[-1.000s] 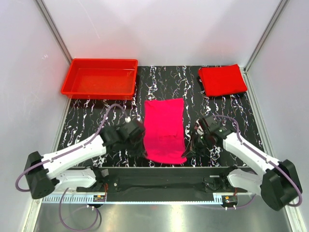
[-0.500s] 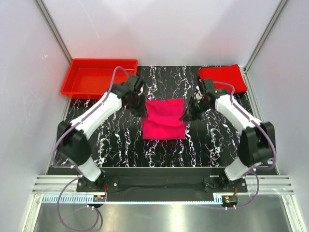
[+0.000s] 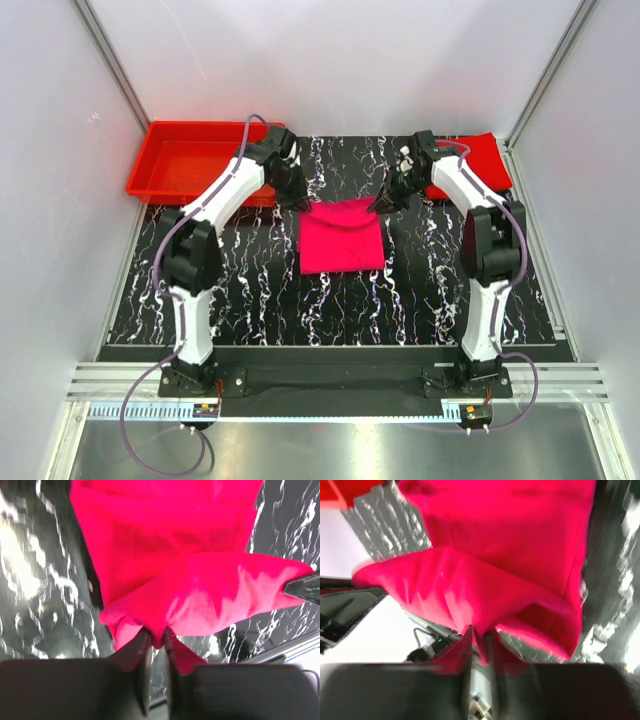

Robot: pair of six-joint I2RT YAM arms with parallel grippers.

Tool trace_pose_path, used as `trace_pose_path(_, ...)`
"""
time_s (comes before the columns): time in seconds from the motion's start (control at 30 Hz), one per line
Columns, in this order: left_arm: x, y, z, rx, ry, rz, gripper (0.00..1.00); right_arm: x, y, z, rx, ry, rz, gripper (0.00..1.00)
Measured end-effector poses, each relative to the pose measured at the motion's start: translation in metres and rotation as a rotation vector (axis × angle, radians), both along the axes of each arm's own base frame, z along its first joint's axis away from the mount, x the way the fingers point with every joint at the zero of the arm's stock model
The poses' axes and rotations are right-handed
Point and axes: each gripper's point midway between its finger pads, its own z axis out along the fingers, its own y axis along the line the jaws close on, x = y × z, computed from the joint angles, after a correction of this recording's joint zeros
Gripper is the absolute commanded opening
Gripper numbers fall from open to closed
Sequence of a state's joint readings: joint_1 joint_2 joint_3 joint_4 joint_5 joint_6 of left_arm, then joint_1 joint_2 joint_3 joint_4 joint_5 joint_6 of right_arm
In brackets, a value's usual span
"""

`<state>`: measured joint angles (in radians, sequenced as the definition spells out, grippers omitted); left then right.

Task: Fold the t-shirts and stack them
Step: Fold the tshirt

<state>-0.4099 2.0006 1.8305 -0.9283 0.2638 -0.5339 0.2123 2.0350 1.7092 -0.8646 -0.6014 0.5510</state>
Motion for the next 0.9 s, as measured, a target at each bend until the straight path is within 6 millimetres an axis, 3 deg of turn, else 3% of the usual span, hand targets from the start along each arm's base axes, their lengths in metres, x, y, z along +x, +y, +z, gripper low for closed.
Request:
trace_pose_path(0.03, 0.008, 0.000, -0.006, -0.009, 0.001, 0.002, 0.35, 0.009, 0.000, -0.004, 0.005, -0.001, -0.004, 0.35)
trace_pose_path(0.07, 0.016, 0.002, -0.014, -0.013, 0.008, 0.008, 0.51, 0.017, -0.001, -0.009, 0.007, -0.003, -0.002, 0.38)
trace_pose_path(0.13, 0.033, 0.005, -0.032, -0.006, 0.008, 0.021, 0.53, 0.039, -0.003, -0.022, 0.011, -0.013, -0.004, 0.45)
trace_pose_path(0.17, 0.040, 0.006, -0.039, -0.002, 0.012, 0.026, 0.59, 0.051, -0.004, -0.028, 0.014, -0.022, -0.006, 0.47)
trace_pose_path(0.27, 0.073, 0.014, -0.056, 0.036, -0.022, 0.046, 0.59, 0.093, -0.012, -0.047, 0.009, -0.058, -0.020, 0.56)
trace_pose_path(0.4, 0.097, 0.023, -0.035, 0.041, -0.108, 0.066, 0.61, 0.124, -0.028, -0.049, -0.016, -0.112, -0.037, 0.57)
trace_pose_path(0.47, 0.098, 0.026, -0.013, 0.021, -0.166, 0.067, 0.61, 0.124, -0.037, -0.041, -0.049, -0.125, -0.042, 0.60)
trace_pose_path(0.53, 0.082, 0.028, 0.009, -0.009, -0.199, 0.057, 0.58, 0.117, -0.044, -0.033, -0.087, -0.136, -0.035, 0.61)
trace_pose_path(0.7, 0.029, 0.014, 0.039, -0.124, -0.231, -0.009, 0.47, 0.074, -0.050, -0.009, -0.129, -0.147, 0.009, 0.38)
trace_pose_path(0.77, 0.019, 0.001, 0.036, -0.180, -0.226, -0.038, 0.40, 0.058, -0.044, -0.002, -0.106, -0.151, 0.032, 0.15)
trace_pose_path(0.9, 0.014, -0.019, 0.007, -0.241, -0.169, -0.060, 0.34, 0.055, -0.022, -0.006, -0.017, -0.165, 0.061, 0.06)
